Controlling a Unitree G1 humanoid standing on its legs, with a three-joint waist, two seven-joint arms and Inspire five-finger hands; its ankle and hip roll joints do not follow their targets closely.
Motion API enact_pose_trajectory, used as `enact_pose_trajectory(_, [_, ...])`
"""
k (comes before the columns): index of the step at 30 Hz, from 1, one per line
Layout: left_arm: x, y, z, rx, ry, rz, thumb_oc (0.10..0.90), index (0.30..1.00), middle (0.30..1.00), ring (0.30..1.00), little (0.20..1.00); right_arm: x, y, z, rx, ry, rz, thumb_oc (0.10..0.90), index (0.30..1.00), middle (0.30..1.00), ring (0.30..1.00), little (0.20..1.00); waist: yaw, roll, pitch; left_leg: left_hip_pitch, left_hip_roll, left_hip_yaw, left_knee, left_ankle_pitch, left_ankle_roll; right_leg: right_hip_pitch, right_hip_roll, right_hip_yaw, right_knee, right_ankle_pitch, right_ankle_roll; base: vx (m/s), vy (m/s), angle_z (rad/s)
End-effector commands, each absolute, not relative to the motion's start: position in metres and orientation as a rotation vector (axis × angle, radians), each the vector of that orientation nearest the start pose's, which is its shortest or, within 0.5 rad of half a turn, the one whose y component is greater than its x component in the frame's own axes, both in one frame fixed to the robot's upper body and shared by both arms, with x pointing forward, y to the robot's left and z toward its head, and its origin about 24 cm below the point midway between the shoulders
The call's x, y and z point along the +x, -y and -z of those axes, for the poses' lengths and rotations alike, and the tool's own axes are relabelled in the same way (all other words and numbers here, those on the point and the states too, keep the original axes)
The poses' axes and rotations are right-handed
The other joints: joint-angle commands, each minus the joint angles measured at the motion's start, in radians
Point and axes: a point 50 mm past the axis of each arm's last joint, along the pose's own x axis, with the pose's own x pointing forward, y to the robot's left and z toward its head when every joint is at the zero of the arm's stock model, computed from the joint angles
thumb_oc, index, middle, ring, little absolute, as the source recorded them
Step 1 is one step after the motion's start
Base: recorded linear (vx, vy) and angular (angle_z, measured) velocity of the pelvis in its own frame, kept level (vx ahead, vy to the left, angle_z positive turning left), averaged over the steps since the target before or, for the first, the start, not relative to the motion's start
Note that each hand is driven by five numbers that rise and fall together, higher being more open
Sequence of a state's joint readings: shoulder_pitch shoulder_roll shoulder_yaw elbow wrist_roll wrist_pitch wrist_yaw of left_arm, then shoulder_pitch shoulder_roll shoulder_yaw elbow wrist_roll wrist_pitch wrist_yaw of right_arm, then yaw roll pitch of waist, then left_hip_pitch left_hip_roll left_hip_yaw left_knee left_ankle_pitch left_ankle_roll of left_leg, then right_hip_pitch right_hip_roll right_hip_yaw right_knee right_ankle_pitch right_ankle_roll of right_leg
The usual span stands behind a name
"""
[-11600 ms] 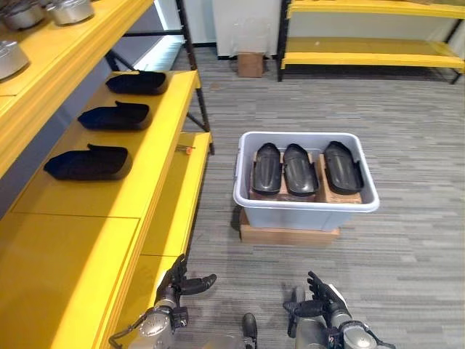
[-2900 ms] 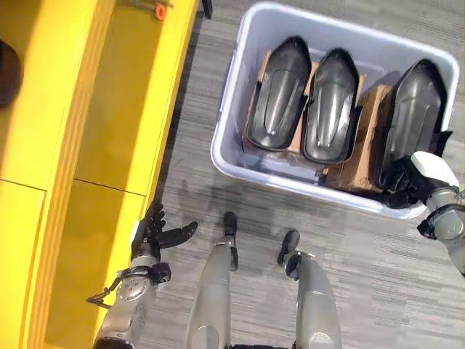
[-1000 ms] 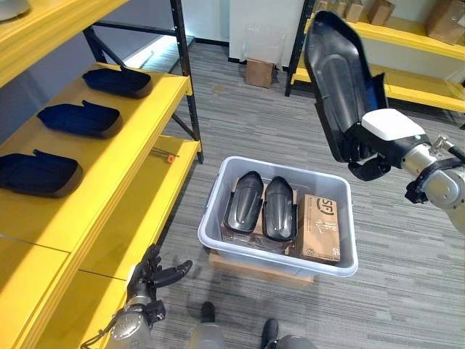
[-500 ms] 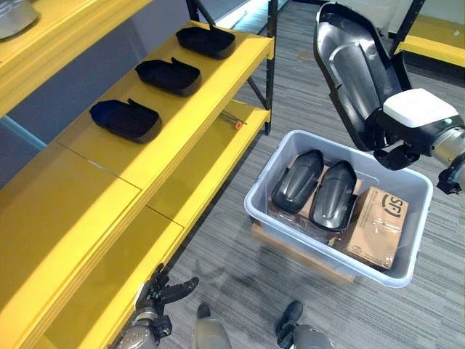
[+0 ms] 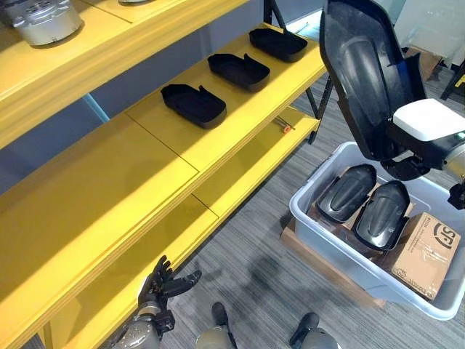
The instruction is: Move parts from the plastic box to the shelf.
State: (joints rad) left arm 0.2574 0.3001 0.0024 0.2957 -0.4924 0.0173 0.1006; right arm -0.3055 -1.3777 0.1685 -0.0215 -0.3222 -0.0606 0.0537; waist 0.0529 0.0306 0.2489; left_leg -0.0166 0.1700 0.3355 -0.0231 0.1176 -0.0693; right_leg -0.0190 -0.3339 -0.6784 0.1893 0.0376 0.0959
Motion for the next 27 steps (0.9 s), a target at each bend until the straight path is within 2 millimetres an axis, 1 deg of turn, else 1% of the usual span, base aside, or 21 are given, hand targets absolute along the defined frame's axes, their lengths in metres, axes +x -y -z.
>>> enact_pose_trajectory(1, [0.188,-0.254,0.025,-0.056,-0.339,-0.245,0.9,1.0,1.0,1.0,1.0,0.272,0.297,-0.307,-1.705,0.446,0.235,0.4,0.3,0.3,0.3,0.3,0.015,-0.064,-0.116,0.02,0.057,-0.037,0.003,-0.06,-0.058,0.041,-0.025,0.008,-0.076,0.023,0.087,0.03,0.099,0.19])
enact_pose_trajectory(3, [0.19,-0.255,0.023,-0.047,-0.329,-0.241,0.9,1.0,1.0,1.0,1.0,0.272,0.297,-0.305,-1.699,0.443,0.23,0.4,0.3,0.3,0.3,0.3,0.019,-0.07,-0.118,0.021,0.042,-0.041,-0.001,-0.068,-0.05,0.045,-0.039,0.003,-0.071,0.03,0.096,0.03,0.132,0.23])
enact_pose_trajectory(4, [0.191,-0.258,0.02,-0.033,-0.324,-0.242,0.9,1.0,1.0,1.0,1.0,0.272,0.298,-0.301,-1.691,0.43,0.229,0.4,0.3,0.3,0.3,0.3,0.02,-0.084,-0.124,0.029,0.02,-0.049,-0.015,-0.077,-0.037,0.047,-0.056,0.0,-0.057,0.038,0.106,0.05,0.187,0.29])
enact_pose_trajectory(6, [0.191,-0.259,0.019,-0.023,-0.318,-0.241,0.9,1.0,1.0,1.0,1.0,0.274,0.297,-0.296,-1.682,0.421,0.214,0.4,0.3,0.3,0.3,0.3,0.024,-0.095,-0.129,0.04,0.0,-0.051,-0.032,-0.086,-0.025,0.05,-0.072,0.001,-0.052,0.052,0.118,0.04,0.148,0.18])
enact_pose_trajectory(9, [0.192,-0.259,0.018,-0.016,-0.316,-0.239,0.9,1.0,1.0,1.0,1.0,0.278,0.294,-0.289,-1.665,0.412,0.191,0.4,0.3,0.3,0.3,0.3,0.031,-0.111,-0.135,0.05,-0.027,-0.06,-0.045,-0.099,-0.009,0.055,-0.088,0.005,-0.05,0.078,0.135,0.02,0.107,0.11])
enact_pose_trajectory(10, [0.191,-0.259,0.018,-0.016,-0.316,-0.241,0.9,1.0,1.0,1.0,1.0,0.278,0.293,-0.289,-1.665,0.413,0.19,0.4,0.3,0.3,0.3,0.3,0.03,-0.113,-0.135,0.051,-0.03,-0.06,-0.046,-0.099,-0.007,0.055,-0.09,0.005,-0.05,0.08,0.137,0.02,0.109,0.09])
enact_pose_trajectory(12, [0.191,-0.261,0.016,-0.01,-0.308,-0.247,0.9,1.0,1.0,1.0,1.0,0.282,0.292,-0.285,-1.656,0.401,0.178,0.4,0.3,0.3,0.3,0.3,0.046,-0.131,-0.137,0.053,-0.057,-0.074,-0.049,-0.116,0.011,0.057,-0.106,0.018,-0.045,0.113,0.149,0.02,0.128,0.09])
enact_pose_trajectory(13, [0.191,-0.261,0.016,-0.01,-0.308,-0.247,0.9,1.0,1.0,1.0,1.0,0.282,0.292,-0.285,-1.655,0.402,0.178,0.4,0.3,0.3,0.3,0.3,0.045,-0.131,-0.137,0.053,-0.058,-0.074,-0.049,-0.116,0.012,0.057,-0.107,0.018,-0.046,0.114,0.149,0.02,0.097,0.17])
enact_pose_trajectory(17, [0.19,-0.262,0.015,-0.003,-0.305,-0.245,0.9,1.0,1.0,1.0,1.0,0.287,0.293,-0.28,-1.637,0.384,0.177,0.4,0.3,0.3,0.3,0.3,0.067,-0.144,-0.138,0.051,-0.089,-0.1,-0.039,-0.138,0.032,0.067,-0.132,0.022,-0.028,0.146,0.16,0.03,0.089,0.12])
enact_pose_trajectory(19, [0.19,-0.262,0.015,-0.002,-0.304,-0.246,0.9,1.0,1.0,1.0,1.0,0.289,0.294,-0.279,-1.636,0.378,0.179,0.4,0.3,0.3,0.3,0.3,0.066,-0.147,-0.137,0.051,-0.099,-0.108,-0.035,-0.144,0.04,0.068,-0.142,0.023,-0.017,0.151,0.16,0.03,0.102,0.22])
enact_pose_trajectory(20, [0.191,-0.263,0.013,0.011,-0.299,-0.245,0.9,1.0,1.0,1.0,1.0,0.291,0.294,-0.276,-1.63,0.369,0.182,0.4,0.3,0.3,0.3,0.3,0.074,-0.146,-0.135,0.053,-0.114,-0.122,-0.027,-0.156,0.052,0.068,-0.159,0.039,0.016,0.163,0.161,0.04,0.139,0.3])
enact_pose_trajectory(22, [0.192,-0.265,0.011,0.023,-0.291,-0.249,0.9,1.0,1.0,1.0,1.0,0.294,0.292,-0.276,-1.633,0.378,0.185,0.4,0.3,0.3,0.3,0.3,0.075,-0.145,-0.132,0.062,-0.13,-0.134,-0.022,-0.169,0.068,0.059,-0.172,0.068,0.058,0.165,0.159,0.06,0.177,0.36])
enact_pose_trajectory(24, [0.194,-0.267,0.008,0.043,-0.28,-0.248,0.9,1.0,1.0,1.0,1.0,0.297,0.289,-0.273,-1.615,0.386,0.179,0.4,0.3,0.3,0.3,0.3,0.074,-0.139,-0.124,0.068,-0.145,-0.145,-0.014,-0.18,0.083,0.032,-0.174,0.135,0.133,0.148,0.15,0.06,0.148,0.5])
enact_pose_trajectory(25, [0.195,-0.268,0.007,0.053,-0.279,-0.248,0.9,1.0,1.0,1.0,1.0,0.297,0.289,-0.27,-1.614,0.379,0.174,0.4,0.3,0.3,0.3,0.3,0.059,-0.136,-0.118,0.074,-0.151,-0.158,-0.017,-0.18,0.087,0.016,-0.152,0.187,0.145,0.144,0.144,-0.01,0.125,0.37])
enact_pose_trajectory(26, [0.196,-0.267,0.008,0.062,-0.281,-0.241,0.9,1.0,1.0,1.0,1.0,0.296,0.292,-0.266,-1.605,0.364,0.173,0.4,0.3,0.3,0.3,0.3,0.035,-0.128,-0.105,0.07,-0.159,-0.166,-0.022,-0.156,0.095,-0.027,-0.102,0.269,0.155,0.139,0.117,-0.01,0.128,0.43])
enact_pose_trajectory(27, [0.197,-0.267,0.007,0.064,-0.28,-0.238,0.9,1.0,1.0,1.0,1.0,0.293,0.294,-0.263,-1.599,0.351,0.17,0.4,0.3,0.3,0.3,0.3,0.023,-0.119,-0.099,0.074,-0.16,-0.179,-0.03,-0.149,0.096,-0.059,-0.053,0.331,0.163,0.106,0.1,-0.02,0.125,0.61])
